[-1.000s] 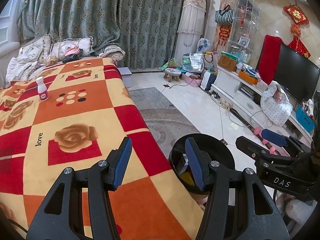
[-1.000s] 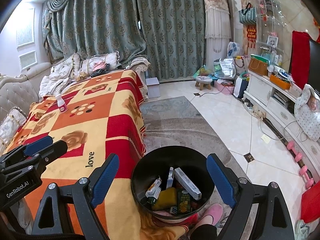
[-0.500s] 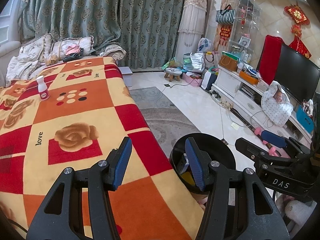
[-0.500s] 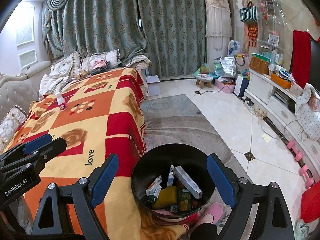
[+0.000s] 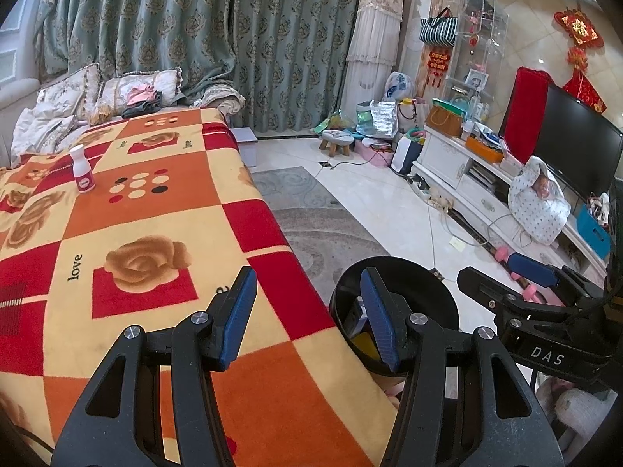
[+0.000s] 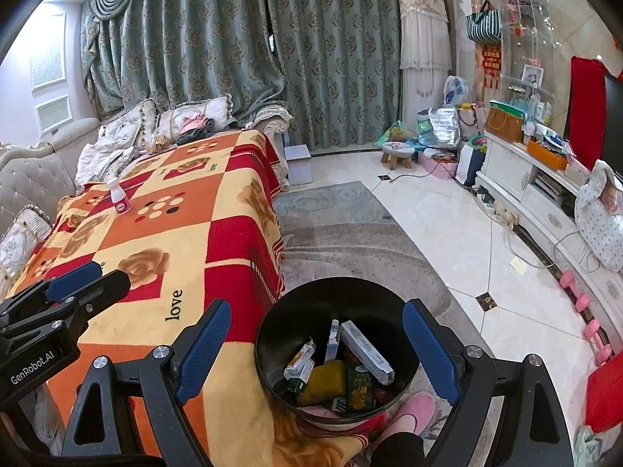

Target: Collect trash

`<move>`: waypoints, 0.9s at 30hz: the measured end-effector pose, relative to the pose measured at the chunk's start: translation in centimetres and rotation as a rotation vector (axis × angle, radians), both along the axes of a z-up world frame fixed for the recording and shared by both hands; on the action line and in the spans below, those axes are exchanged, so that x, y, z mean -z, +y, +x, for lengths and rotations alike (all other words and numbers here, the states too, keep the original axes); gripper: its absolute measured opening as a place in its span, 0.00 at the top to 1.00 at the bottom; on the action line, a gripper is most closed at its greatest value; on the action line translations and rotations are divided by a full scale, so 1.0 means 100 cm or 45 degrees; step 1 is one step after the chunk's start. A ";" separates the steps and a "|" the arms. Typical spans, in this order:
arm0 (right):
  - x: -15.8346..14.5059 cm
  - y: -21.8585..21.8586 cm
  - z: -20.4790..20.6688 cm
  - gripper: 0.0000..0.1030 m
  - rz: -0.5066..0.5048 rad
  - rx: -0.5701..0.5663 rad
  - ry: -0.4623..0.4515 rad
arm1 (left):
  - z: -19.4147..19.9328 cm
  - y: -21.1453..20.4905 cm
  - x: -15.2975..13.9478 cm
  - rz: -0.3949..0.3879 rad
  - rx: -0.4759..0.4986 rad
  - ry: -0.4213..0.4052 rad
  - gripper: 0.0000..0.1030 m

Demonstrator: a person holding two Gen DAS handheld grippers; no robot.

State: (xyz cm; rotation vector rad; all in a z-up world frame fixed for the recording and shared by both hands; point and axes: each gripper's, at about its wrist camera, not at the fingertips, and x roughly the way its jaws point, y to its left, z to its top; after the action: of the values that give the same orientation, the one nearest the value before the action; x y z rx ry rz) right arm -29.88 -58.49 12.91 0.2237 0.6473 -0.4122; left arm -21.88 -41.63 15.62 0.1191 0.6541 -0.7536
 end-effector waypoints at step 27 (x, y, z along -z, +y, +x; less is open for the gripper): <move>0.009 -0.001 -0.003 0.14 0.010 0.006 0.014 | -0.005 -0.001 0.006 0.006 0.006 0.016 0.47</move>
State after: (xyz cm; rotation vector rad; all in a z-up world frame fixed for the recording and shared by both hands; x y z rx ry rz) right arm -30.20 -58.56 12.01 0.2307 0.6592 -0.4155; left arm -22.36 -41.76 14.97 0.1204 0.6682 -0.7578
